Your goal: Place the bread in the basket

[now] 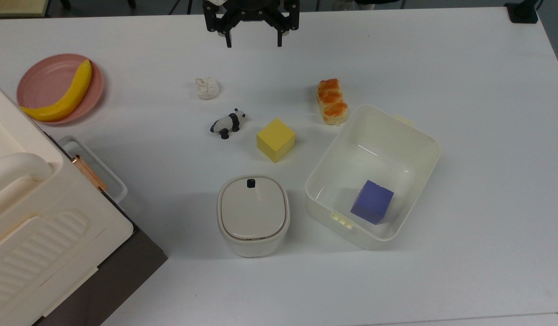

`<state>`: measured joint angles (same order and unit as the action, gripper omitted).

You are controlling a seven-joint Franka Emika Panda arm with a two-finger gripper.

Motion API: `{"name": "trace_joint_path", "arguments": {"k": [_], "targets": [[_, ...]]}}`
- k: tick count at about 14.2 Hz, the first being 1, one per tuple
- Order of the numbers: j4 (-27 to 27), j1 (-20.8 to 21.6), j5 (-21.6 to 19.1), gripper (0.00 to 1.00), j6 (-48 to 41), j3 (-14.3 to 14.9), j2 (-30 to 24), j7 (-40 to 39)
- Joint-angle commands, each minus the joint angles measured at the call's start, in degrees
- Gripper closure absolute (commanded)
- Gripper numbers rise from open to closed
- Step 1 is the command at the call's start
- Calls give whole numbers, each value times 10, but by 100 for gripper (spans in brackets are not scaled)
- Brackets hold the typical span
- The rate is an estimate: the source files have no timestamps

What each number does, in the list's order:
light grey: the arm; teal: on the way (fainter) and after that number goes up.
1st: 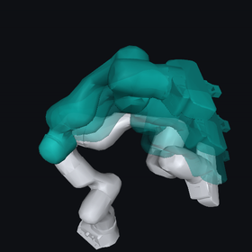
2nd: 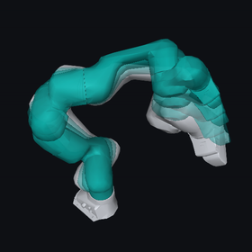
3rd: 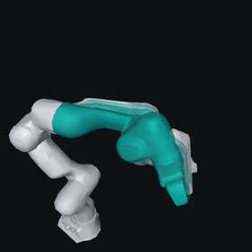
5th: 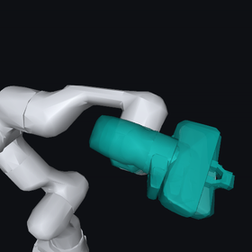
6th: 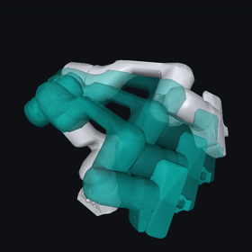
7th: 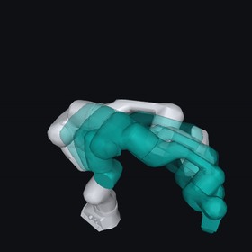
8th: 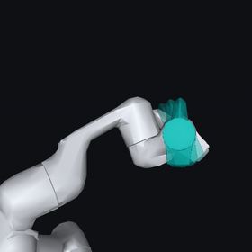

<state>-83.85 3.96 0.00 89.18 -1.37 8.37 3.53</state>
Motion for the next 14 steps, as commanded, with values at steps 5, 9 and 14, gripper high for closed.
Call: {"name": "trace_joint_path", "arguments": {"k": [5,9,14], "targets": [[4,7,-11,0,-16,3,-2,3],[4,7,-11,0,-16,3,-2,3],[3,15,-11,0,-14,3,0,3]]}}
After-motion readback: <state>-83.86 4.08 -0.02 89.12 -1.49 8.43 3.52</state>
